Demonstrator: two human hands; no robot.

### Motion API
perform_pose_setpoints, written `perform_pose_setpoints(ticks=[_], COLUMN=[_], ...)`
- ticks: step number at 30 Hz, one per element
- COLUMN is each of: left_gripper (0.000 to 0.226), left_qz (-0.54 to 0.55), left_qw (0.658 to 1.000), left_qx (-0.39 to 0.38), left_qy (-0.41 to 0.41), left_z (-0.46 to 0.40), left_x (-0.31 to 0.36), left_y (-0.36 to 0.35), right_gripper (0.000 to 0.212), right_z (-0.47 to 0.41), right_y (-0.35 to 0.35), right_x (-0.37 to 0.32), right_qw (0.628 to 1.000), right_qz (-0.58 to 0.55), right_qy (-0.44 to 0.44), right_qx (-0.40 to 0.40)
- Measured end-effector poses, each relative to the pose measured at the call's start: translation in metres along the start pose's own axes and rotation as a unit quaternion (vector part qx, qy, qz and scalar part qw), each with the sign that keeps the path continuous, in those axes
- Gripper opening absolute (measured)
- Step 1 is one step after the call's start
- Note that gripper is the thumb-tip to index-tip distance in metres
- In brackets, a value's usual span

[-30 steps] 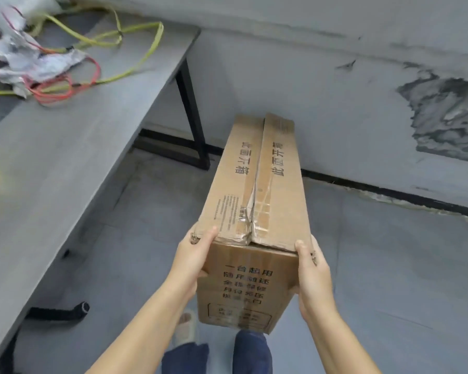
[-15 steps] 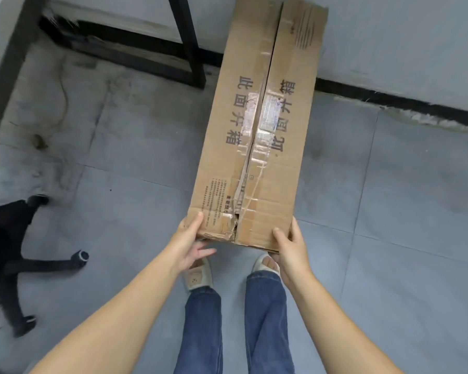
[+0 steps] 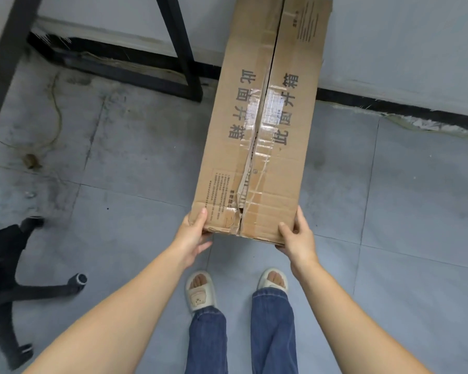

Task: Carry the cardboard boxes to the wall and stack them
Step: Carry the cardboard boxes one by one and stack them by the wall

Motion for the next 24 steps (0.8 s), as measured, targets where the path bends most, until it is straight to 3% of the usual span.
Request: perform_pose_setpoints(ticks=[5,10,19,24], left_gripper=[0.042,0.056,0.025,0.057], left_qz=[-0.085,-0.146,-0.157,-0.209], left_qw=[0.996,0.981,0.942,0.906], left_qx=[0.025,0.093,0.004,-0.04], left_qy=[0.004,-0.091,-0.295,-0.365], left_z=[0.014,0.075,0.315,0.396], left_x=[0.011,0.037,0.078,0.071], left_y=[0.003,0.004,0.027,0.052], right_gripper=[0.05,0.064,0.042,0.044], right_z=[0.007,0.048,0.25,0.342], right_y=[0.008,0.045,0.142,0.175], right_x=[-0.006,-0.048,-0.128,-0.132], right_qw=[1.0,0.996,0.981,0.97], right_qz=[0.018,0.089,0.113,0.109], right_qy=[-0.003,-0.012,0.14,0.216], right_qx=[0.011,0.01,-0.074,-0.036])
Point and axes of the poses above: each hand's wrist, its own z-axis away from the middle knuckle, its own y-axis out of the back of the hand, x = y × z, the point moved 5 cm from there along -z, towards the middle knuckle, and after that the axes turned 1 degree about y, right-handed, at the moved point
